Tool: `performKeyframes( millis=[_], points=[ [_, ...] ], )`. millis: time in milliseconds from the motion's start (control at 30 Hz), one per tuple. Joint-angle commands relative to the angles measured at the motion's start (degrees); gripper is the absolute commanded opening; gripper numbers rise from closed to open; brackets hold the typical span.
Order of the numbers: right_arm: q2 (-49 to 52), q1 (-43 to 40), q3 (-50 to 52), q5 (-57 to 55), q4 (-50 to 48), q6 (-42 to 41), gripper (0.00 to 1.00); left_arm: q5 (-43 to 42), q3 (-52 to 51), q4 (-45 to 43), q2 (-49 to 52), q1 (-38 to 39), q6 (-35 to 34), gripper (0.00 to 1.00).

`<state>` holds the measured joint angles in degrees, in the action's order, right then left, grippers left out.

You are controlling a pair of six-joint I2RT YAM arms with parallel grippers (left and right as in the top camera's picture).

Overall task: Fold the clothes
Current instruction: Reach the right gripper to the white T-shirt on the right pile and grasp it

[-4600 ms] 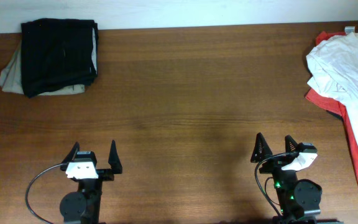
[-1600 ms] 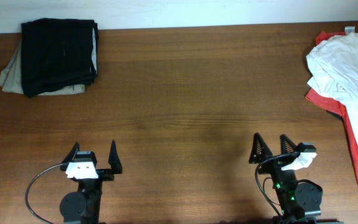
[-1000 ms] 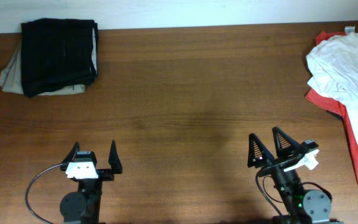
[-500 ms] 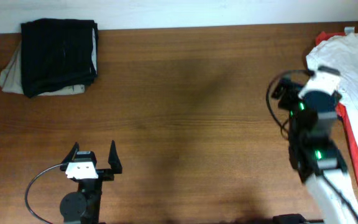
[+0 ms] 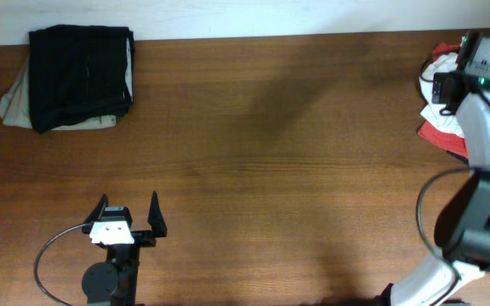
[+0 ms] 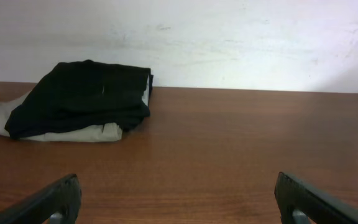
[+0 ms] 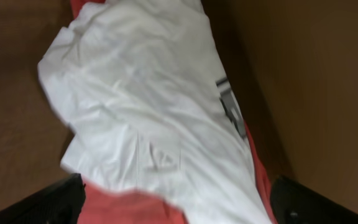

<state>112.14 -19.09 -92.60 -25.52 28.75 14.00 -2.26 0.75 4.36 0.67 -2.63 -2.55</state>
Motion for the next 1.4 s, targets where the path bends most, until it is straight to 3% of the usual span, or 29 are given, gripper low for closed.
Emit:
performKeyframes(
  millis=[0,100,367,433,567,633,667,900,1000,1100,1167,1367],
  points=[
    [8.6,-2.0,-6.8,2.6,1.4,5.5,0.93,0.2,-0.3,0.2,-0.3,0.3,0.9,0.99],
    [14.0,-4.0,-7.7,3.0,-0.8,5.7,0.86,0.2,-0.3,0.2,-0.3,0.3,0.9,0.99],
    [19.9,-6.2,-7.7,9.3,-4.7,9.8,0.83,0.2,-0.2,0.2,-0.3,0.3,0.9,0.99],
    [20.0,-6.2,-7.7,9.3,-5.4,9.8,0.72,0.2,-0.2,0.2,-0.3,0.3,0.9,0.99],
    [20.0,-6.2,-7.7,9.3,-6.0,9.6,0.69,0.2,-0.2,0.2,-0.2,0.3,0.9,0.99],
    [20.0,-6.3,-7.7,9.4,-6.6,9.6,0.54,0.2,-0.2,0.2,-0.2,0.3,0.9,0.99],
    [20.0,-6.6,-7.7,10.3,-7.0,9.4,0.52,0.2,-0.2,0.2,-0.2,0.3,0.9,0.99],
    [20.4,-8.8,-7.7,13.3,-7.8,6.5,0.52,0.2,-0.2,0.2,-0.1,0.3,0.9,0.99],
    [20.5,-9.1,-7.7,13.3,-8.0,6.5,0.43,0.2,-0.2,0.2,-0.1,0.3,0.9,0.99],
    [20.5,-9.1,-7.7,13.4,-8.2,6.5,0.24,0.2,-0.2,0.2,-0.1,0.3,0.9,0.99],
    [20.5,-9.1,-7.7,13.3,-8.1,6.5,0.04,0.2,-0.2,0.2,-0.1,0.3,0.9,0.99],
    [16.4,-9.0,-7.7,12.9,-8.0,1.2,0.04,0.2,-0.2,0.2,0.0,0.3,0.9,0.99]
  ],
)
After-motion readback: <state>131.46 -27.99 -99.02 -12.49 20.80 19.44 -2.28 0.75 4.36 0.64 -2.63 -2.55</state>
